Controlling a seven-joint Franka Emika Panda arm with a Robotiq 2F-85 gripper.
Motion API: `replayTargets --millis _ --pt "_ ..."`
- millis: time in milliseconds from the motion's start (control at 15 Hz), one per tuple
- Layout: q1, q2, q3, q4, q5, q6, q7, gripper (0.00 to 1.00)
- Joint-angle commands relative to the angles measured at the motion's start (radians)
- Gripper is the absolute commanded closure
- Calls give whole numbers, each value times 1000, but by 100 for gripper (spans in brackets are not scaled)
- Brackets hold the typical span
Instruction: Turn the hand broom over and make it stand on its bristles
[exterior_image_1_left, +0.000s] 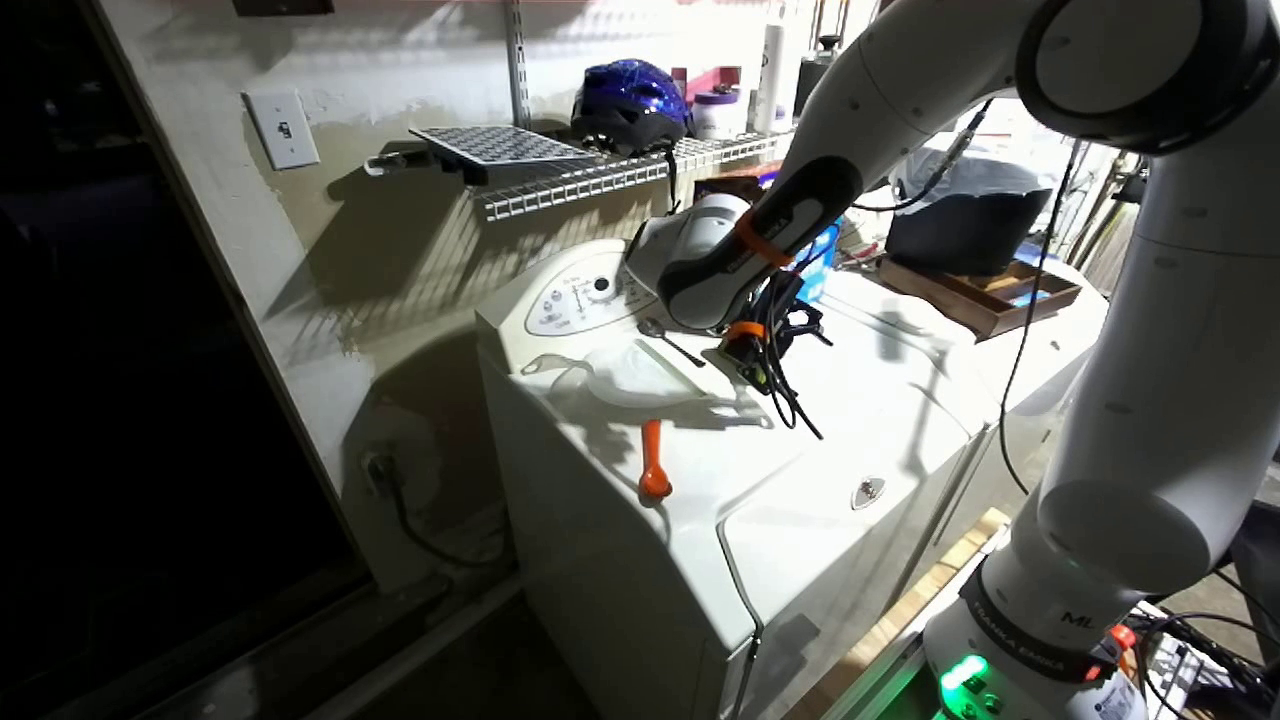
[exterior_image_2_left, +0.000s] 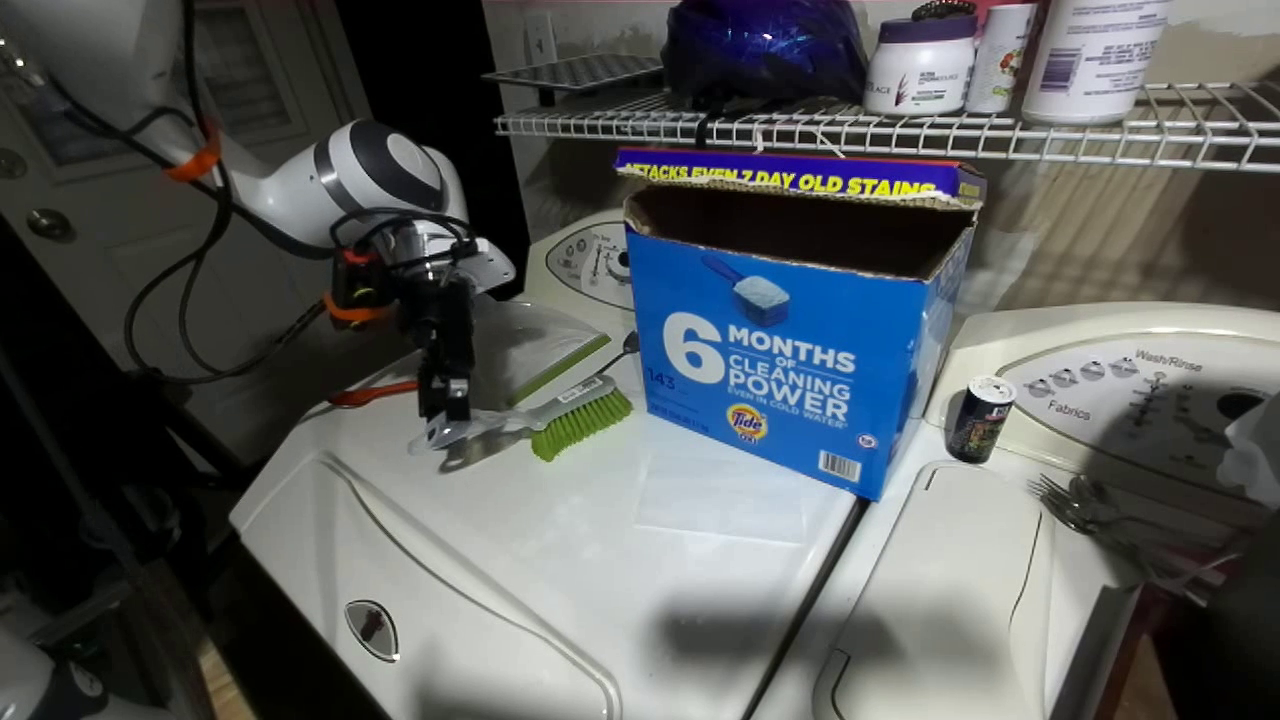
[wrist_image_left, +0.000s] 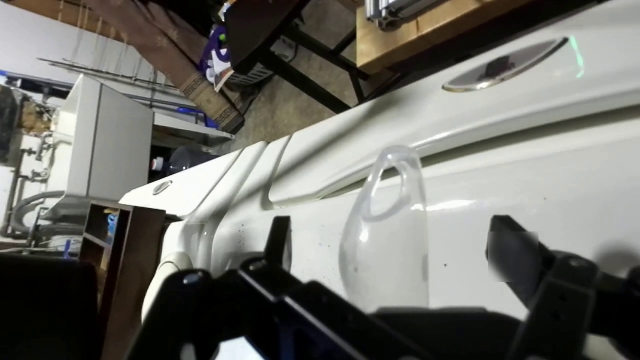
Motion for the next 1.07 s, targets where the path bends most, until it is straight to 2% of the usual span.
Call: replayTargets --millis 0,533,733,1000 --pt "-12 -86 -24 -38 17 93 100 0" --pt "-62 -273 -52 -91 85 291 183 0" --pt "-89 -357 -64 -122 100 361 160 0" --pt "-131 -486 -89 -175 184 453 131 0"
